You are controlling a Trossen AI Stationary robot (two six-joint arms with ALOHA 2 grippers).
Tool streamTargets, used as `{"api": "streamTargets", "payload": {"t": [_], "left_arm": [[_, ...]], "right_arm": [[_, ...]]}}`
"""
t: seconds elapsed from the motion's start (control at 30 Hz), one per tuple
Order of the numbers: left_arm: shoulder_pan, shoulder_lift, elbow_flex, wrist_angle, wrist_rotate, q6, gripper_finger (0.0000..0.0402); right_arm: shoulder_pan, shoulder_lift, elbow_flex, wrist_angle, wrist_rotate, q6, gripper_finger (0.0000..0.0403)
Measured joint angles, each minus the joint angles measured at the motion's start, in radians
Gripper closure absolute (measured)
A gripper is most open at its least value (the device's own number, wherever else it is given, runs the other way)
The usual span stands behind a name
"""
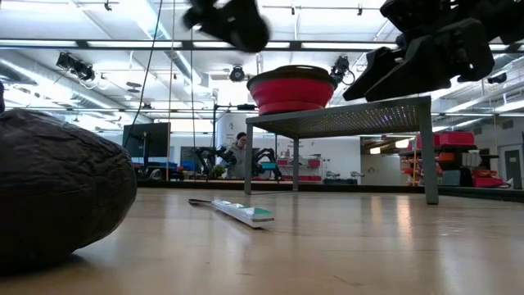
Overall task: Pick & Place Fruit
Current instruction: Put the mangosteen into the red strainer bowl
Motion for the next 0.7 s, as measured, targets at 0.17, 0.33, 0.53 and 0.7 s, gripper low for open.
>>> {"api": "streamTargets", "payload": {"t": [0.17, 0.33, 0.53, 0.7], "left_arm": [[0.12, 0.0, 0.024, 0.287, -0.029, 0.289, 0.0125], [0.269, 0.0, 0.023, 0.418, 0.16, 0.357, 0.0124], [0.419, 0.0, 0.023, 0.429, 0.284, 0.333, 0.0124], [0.451, 0.0, 0.012, 0.477, 0.321, 0.343, 0.0117]], "right_arm": [[0.0, -0.06, 0.0, -0.037, 0.041, 0.009, 0.0084], [0.0, -0.104, 0.0, -0.046, 0.049, 0.025, 0.0084], [0.0, -0.112, 0.0, -0.047, 0.047, 0.027, 0.0084], [0.0, -0.112, 0.0, -0.062, 0.042, 0.031, 0.0084]]}}
